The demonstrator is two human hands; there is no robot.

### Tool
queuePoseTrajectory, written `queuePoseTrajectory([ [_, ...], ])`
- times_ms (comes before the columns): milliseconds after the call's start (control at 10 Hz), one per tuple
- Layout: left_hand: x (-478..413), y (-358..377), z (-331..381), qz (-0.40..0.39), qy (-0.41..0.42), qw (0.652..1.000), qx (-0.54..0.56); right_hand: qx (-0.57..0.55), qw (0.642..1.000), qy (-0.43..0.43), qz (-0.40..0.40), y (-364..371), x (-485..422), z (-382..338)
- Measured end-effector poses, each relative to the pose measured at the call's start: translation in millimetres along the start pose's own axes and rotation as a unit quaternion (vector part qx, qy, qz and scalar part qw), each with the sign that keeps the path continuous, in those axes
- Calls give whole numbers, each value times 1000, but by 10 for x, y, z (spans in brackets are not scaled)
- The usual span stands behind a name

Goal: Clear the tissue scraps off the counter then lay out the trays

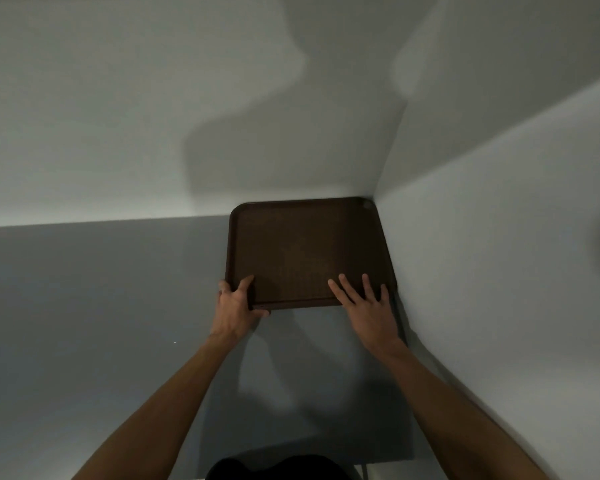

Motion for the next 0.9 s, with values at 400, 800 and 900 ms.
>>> queuePoseTrajectory([
  [400, 20, 40, -41, 3, 29, 997, -71, -13, 997, 14, 73, -9, 13, 59],
  [800, 215, -128, -42, -20, 71, 987, -139, -77, 996, 38, -23, -218, 164, -40],
  [900, 327, -248, -120, 23, 123, 986, -113, -85, 993, 76, -17, -258, 216, -154],
])
Point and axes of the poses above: each hand's wrist, its own x-axis away from the middle knuckle, its own y-axis out of the palm, z = x × y, the point moved 5 cm from there along -x, towards the middle knuckle, and after that the axes turned 8 degrees about x, right-handed, at the moved point
